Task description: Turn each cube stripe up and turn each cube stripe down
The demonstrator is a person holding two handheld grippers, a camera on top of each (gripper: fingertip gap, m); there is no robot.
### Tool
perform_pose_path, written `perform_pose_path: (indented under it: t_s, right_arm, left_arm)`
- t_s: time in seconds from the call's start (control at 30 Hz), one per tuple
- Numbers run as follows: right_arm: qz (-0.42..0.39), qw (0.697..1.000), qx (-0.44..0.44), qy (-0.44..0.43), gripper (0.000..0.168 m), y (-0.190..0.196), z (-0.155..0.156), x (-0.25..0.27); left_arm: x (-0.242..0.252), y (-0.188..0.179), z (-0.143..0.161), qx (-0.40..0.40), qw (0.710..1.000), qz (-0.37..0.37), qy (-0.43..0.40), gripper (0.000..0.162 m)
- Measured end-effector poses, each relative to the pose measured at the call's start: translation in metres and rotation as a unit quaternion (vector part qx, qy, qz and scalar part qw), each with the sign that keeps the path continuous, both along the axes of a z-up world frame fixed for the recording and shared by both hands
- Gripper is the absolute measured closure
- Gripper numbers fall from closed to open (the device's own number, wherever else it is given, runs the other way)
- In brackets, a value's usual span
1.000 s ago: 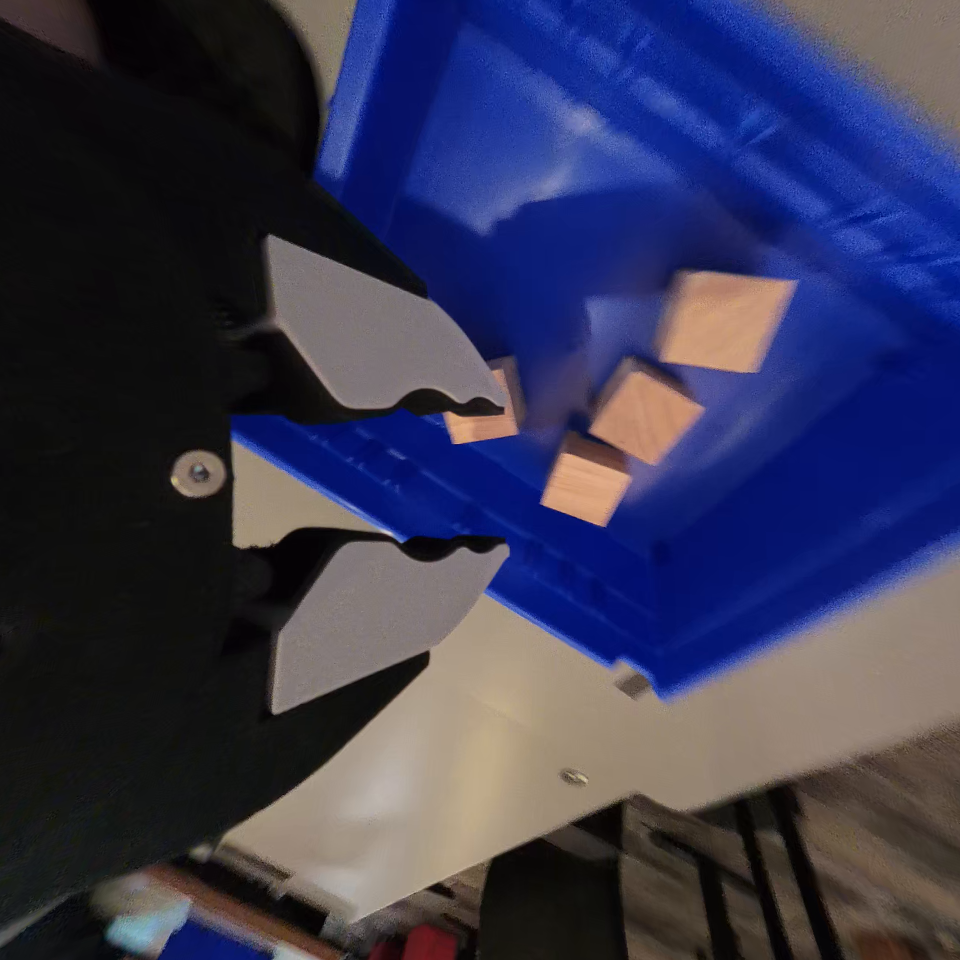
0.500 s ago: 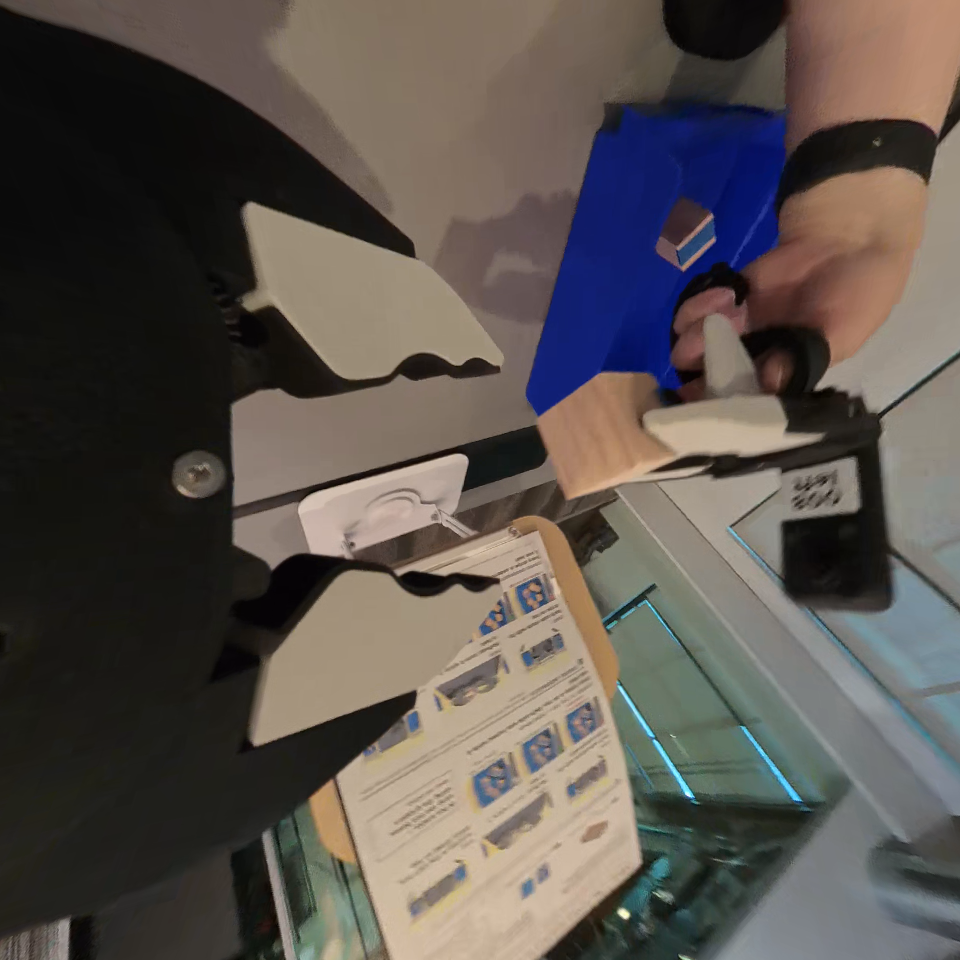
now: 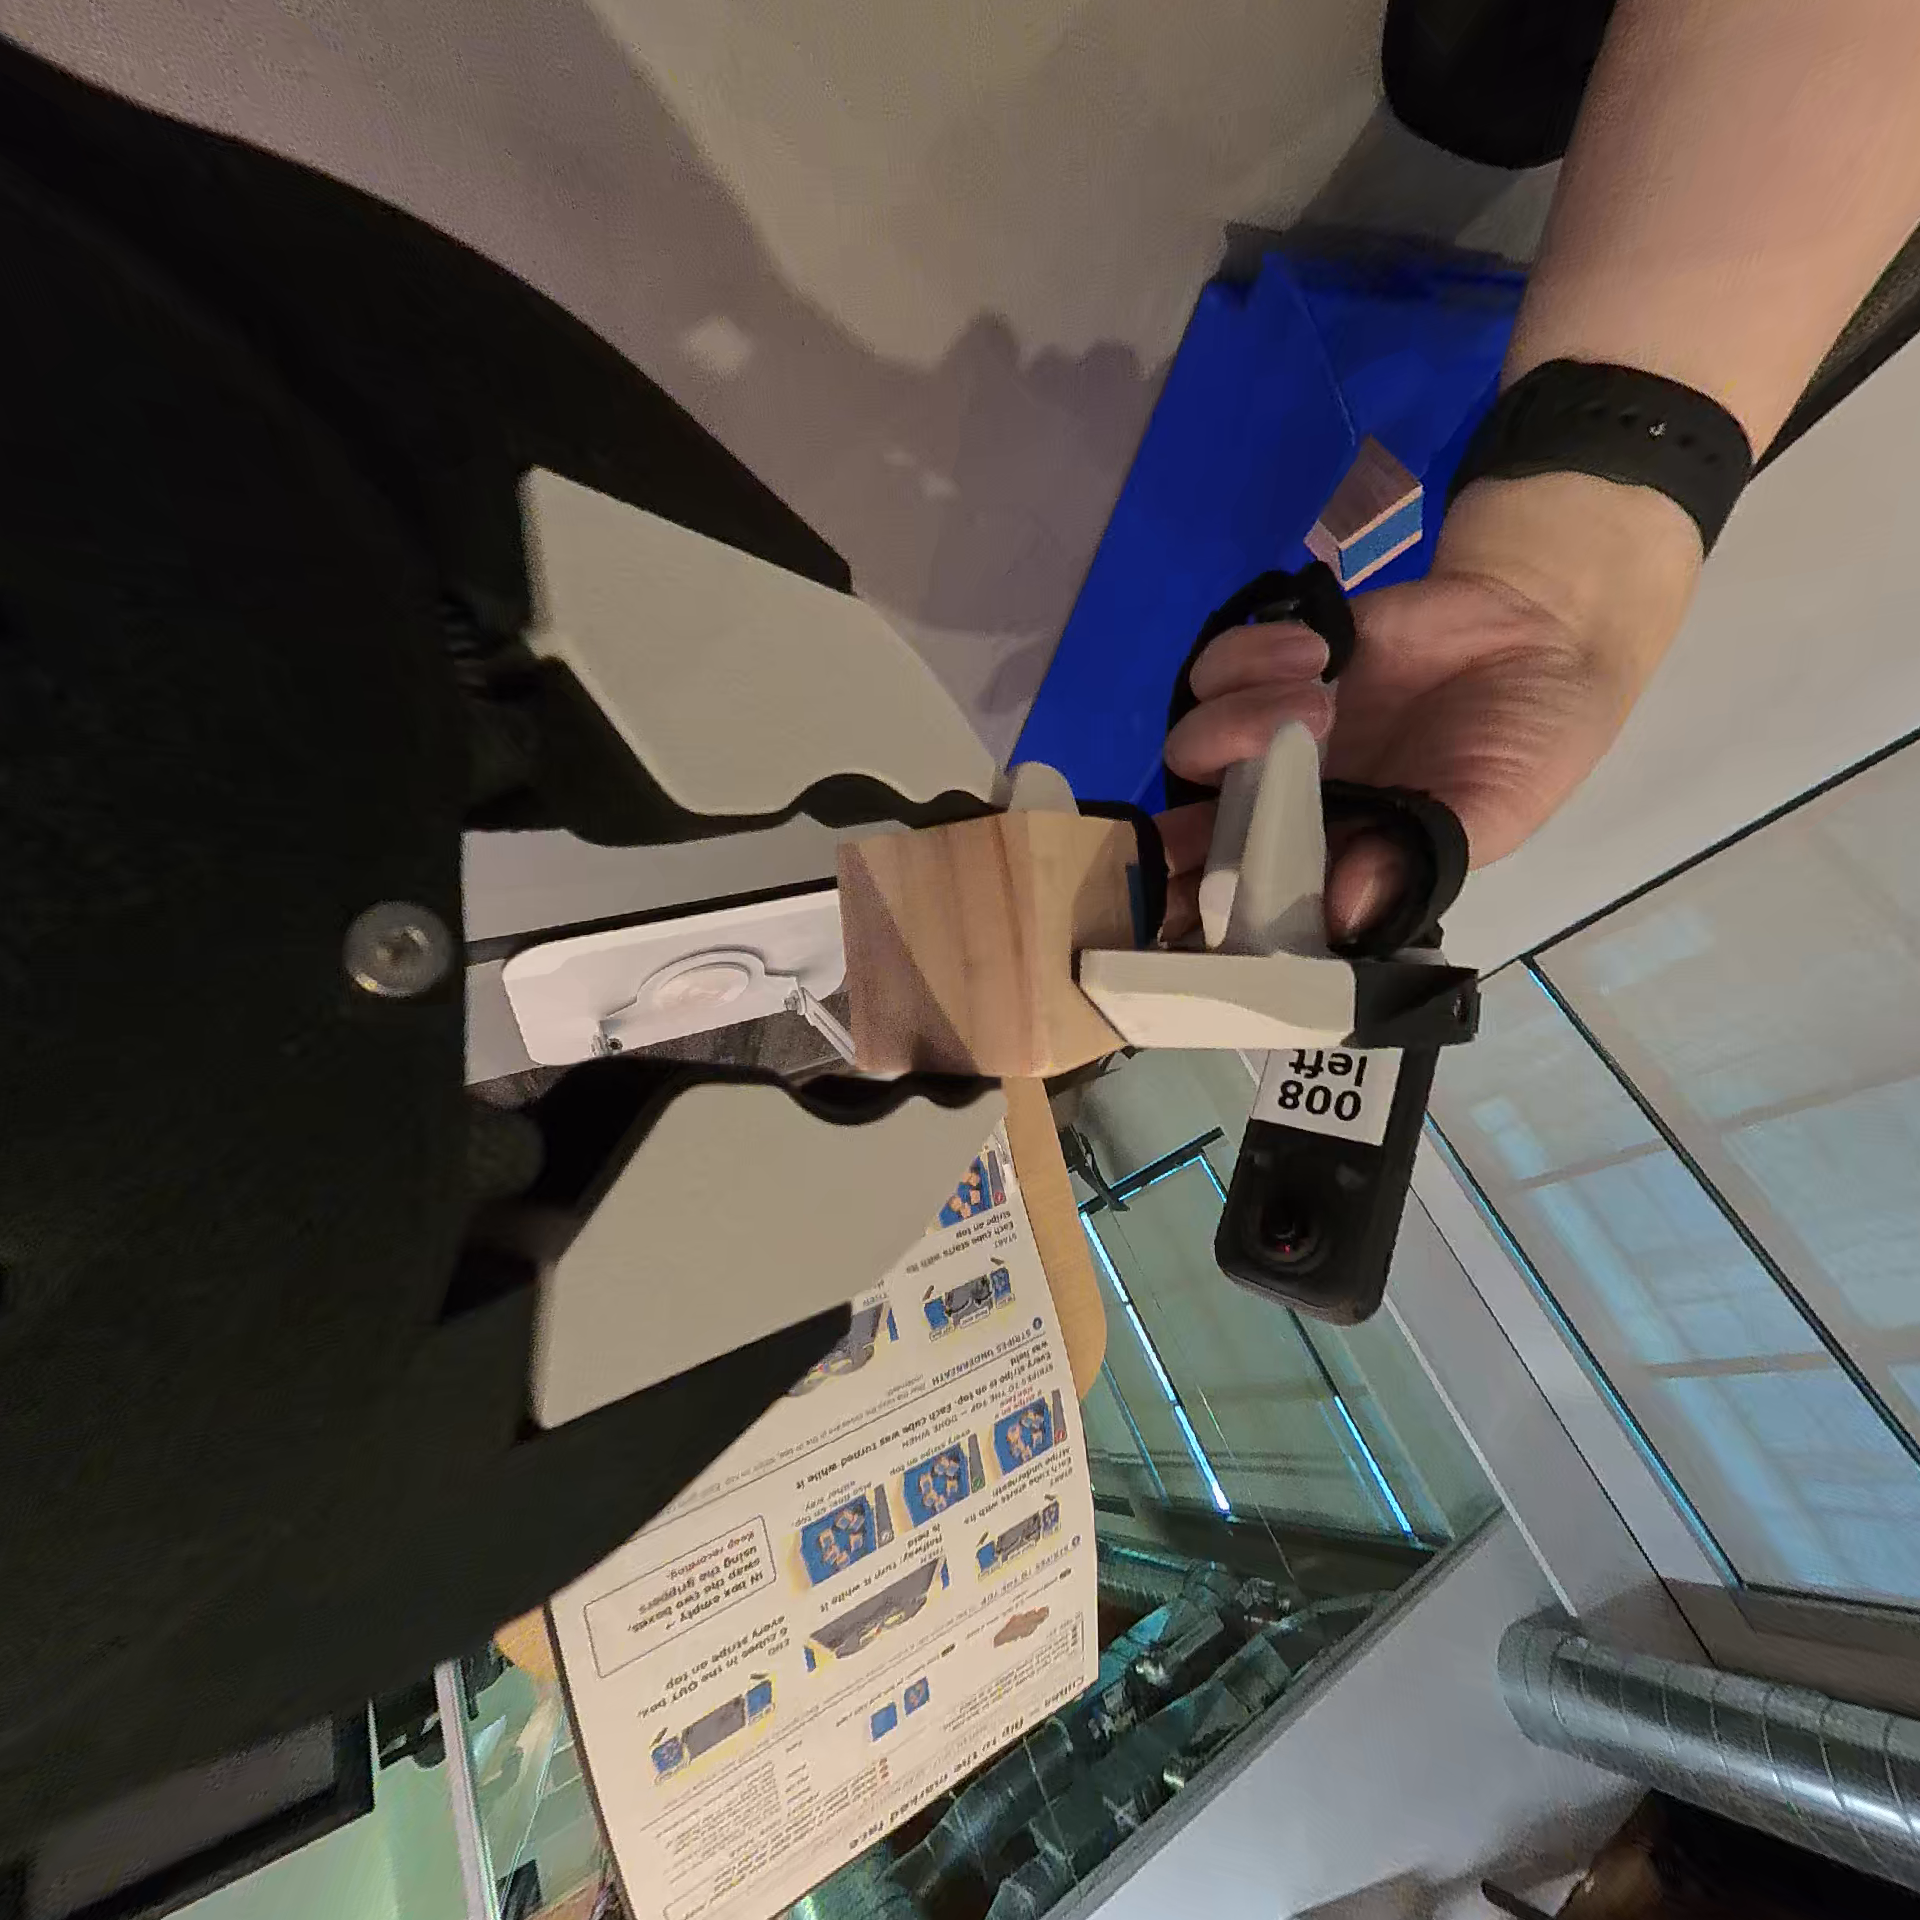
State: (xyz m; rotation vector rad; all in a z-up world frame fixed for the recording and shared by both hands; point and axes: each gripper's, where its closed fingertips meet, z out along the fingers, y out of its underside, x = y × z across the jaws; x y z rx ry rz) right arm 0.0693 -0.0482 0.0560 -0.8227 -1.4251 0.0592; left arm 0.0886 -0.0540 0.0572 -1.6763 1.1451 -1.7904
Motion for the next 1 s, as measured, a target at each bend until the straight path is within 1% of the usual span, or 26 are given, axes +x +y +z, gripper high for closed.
perform_pose_path:
  t_s: [0.1, 0.17, 0.2, 0.23, 0.27, 0.33, 0.4, 0.47, 0.5, 0.57, 0.63, 0.67, 0.77, 0.9, 1.0]
  right_arm:
    - [0.007, 1.000, -0.006, -0.006, 0.123, -0.002, 0.001, 0.001]
    - [0.012, 1.000, -0.021, -0.013, 0.123, -0.005, 0.006, 0.007]
    - [0.007, 0.999, -0.025, -0.025, 0.123, -0.005, 0.011, 0.014]
    - [-0.010, 0.999, -0.033, -0.038, 0.123, -0.002, 0.017, 0.027]
    - [-0.040, 0.996, -0.060, -0.057, 0.123, 0.007, 0.021, 0.045]
    - [-0.116, 0.981, -0.140, -0.074, 0.123, 0.030, 0.025, 0.097]
    - [-0.200, 0.941, -0.254, -0.095, 0.123, 0.051, 0.007, 0.158]
    - [-0.294, 0.886, -0.332, -0.138, 0.123, 0.071, -0.029, 0.218]
    - [-0.326, 0.857, -0.363, -0.164, 0.122, 0.078, -0.051, 0.241]
    - [-0.354, 0.796, -0.443, -0.211, 0.122, 0.081, -0.094, 0.268]
    - [-0.368, 0.743, -0.505, -0.240, 0.122, 0.084, -0.127, 0.278]
    - [-0.370, 0.727, -0.520, -0.252, 0.122, 0.087, -0.140, 0.278]
    - [-0.381, 0.695, -0.539, -0.286, 0.122, 0.093, -0.167, 0.279]
    - [-0.419, 0.654, -0.536, -0.332, 0.121, 0.097, -0.190, 0.291]
    - [-0.425, 0.638, -0.538, -0.349, 0.121, 0.099, -0.201, 0.295]
  left_arm:
    - [-0.001, -0.003, 0.001, -0.015, 1.000, -0.015, -0.006, 0.115]
    - [-0.007, -0.008, 0.013, -0.050, 0.997, -0.045, -0.039, 0.116]
    - [-0.011, -0.008, 0.018, -0.061, 0.996, -0.047, -0.045, 0.117]
    - [-0.016, -0.005, 0.021, -0.058, 0.996, -0.041, -0.048, 0.117]
    - [-0.021, -0.002, 0.025, -0.046, 0.997, -0.028, -0.050, 0.118]
    - [-0.033, 0.004, 0.033, -0.004, 0.999, 0.005, -0.048, 0.119]
    - [-0.045, 0.003, 0.045, 0.034, 0.998, 0.024, -0.057, 0.119]
    - [-0.054, -0.002, 0.055, 0.059, 0.996, 0.033, -0.062, 0.119]
    - [-0.057, -0.004, 0.058, 0.067, 0.995, 0.035, -0.062, 0.120]
    - [-0.061, -0.007, 0.061, 0.079, 0.995, 0.038, -0.057, 0.121]
    - [-0.063, -0.009, 0.062, 0.084, 0.994, 0.043, -0.048, 0.121]
    - [-0.064, -0.011, 0.062, 0.084, 0.994, 0.044, -0.045, 0.122]
    - [-0.066, -0.017, 0.066, 0.089, 0.994, 0.036, -0.047, 0.123]
    - [-0.070, -0.019, 0.062, 0.104, 0.993, 0.041, -0.023, 0.123]
    - [-0.074, -0.014, 0.057, 0.112, 0.992, 0.062, 0.005, 0.124]
